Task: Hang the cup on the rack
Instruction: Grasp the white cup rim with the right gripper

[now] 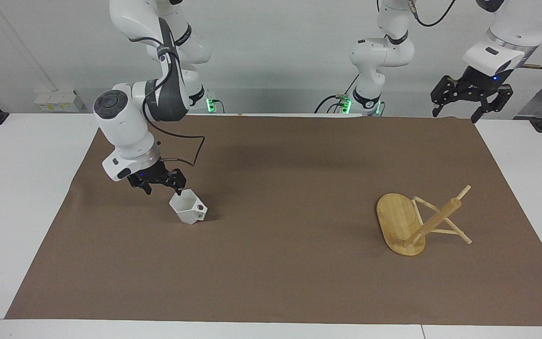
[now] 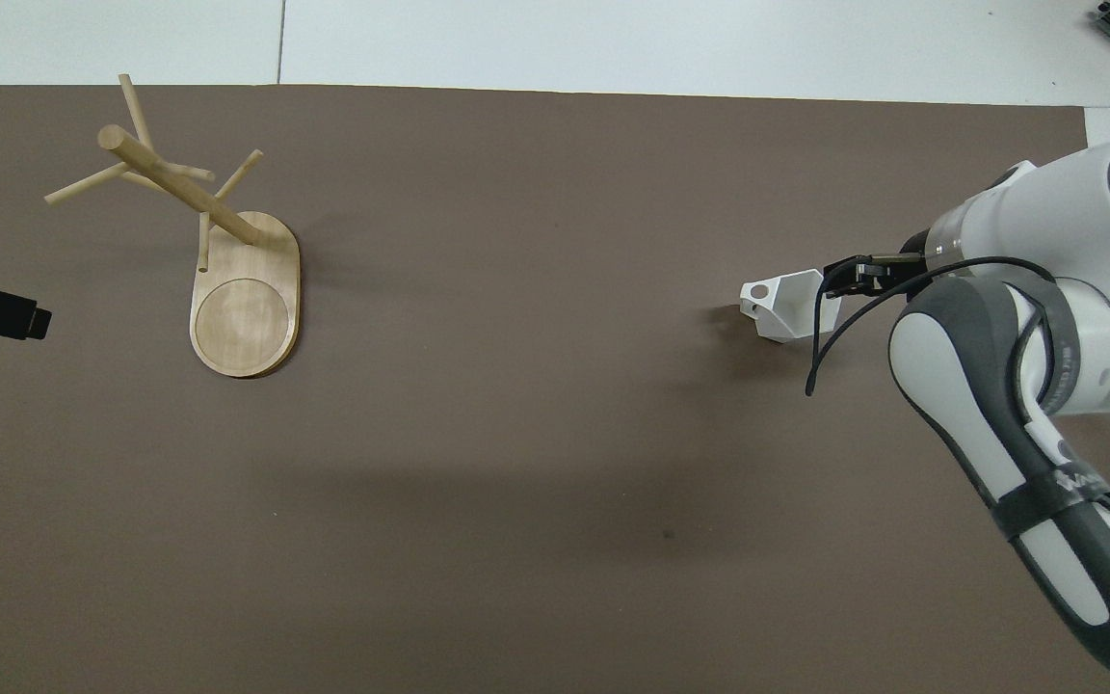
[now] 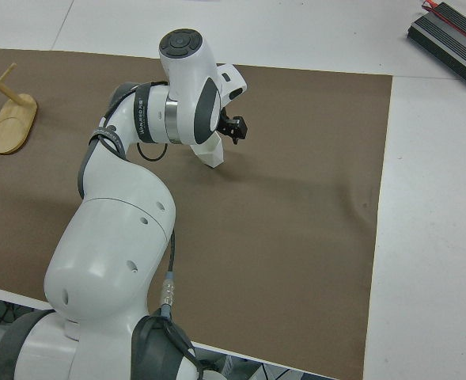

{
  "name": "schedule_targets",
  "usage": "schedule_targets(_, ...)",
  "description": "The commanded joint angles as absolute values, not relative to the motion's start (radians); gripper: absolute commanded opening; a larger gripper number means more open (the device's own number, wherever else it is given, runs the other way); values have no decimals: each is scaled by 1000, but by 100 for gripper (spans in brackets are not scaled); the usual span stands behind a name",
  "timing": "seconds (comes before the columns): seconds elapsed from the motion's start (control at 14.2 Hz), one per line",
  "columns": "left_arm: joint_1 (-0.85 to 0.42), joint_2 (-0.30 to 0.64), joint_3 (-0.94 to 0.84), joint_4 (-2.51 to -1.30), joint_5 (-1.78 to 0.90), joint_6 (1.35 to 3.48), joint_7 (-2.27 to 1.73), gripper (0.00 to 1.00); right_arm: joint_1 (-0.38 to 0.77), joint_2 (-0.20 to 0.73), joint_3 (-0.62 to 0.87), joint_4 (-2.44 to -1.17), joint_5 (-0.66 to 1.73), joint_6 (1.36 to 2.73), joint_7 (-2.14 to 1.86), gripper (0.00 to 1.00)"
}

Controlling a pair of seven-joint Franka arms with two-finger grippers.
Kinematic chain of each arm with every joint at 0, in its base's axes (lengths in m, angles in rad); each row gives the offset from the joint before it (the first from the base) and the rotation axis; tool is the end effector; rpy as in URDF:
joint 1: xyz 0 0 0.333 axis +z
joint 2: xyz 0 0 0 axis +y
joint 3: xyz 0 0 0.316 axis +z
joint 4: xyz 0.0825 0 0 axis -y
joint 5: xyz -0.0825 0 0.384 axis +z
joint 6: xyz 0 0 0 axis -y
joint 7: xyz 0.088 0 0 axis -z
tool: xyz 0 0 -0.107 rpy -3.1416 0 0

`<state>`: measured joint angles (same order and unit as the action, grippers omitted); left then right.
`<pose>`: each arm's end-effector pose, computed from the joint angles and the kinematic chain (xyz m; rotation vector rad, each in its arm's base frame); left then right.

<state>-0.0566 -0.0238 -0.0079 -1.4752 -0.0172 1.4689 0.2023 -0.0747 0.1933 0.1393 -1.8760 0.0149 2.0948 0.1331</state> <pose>0.5350 -0.0366 0.6731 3.0976 -0.4187 0.0291 0.6079 0.0364 0.4125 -3.0969 0.1219 -0.0360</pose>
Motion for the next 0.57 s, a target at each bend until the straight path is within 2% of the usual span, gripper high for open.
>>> schedule_targets(0.0, -57, -51, -6, -1505, -12, 1465, 195, 100, -83, 186, 144, -1920, 28, 2147, 173, 100)
schedule_targets(0.49, -57, -49, -5, -1505, -12, 1465, 195, 100, -94, 210, 143, -1948, 28, 2201, 247, 100)
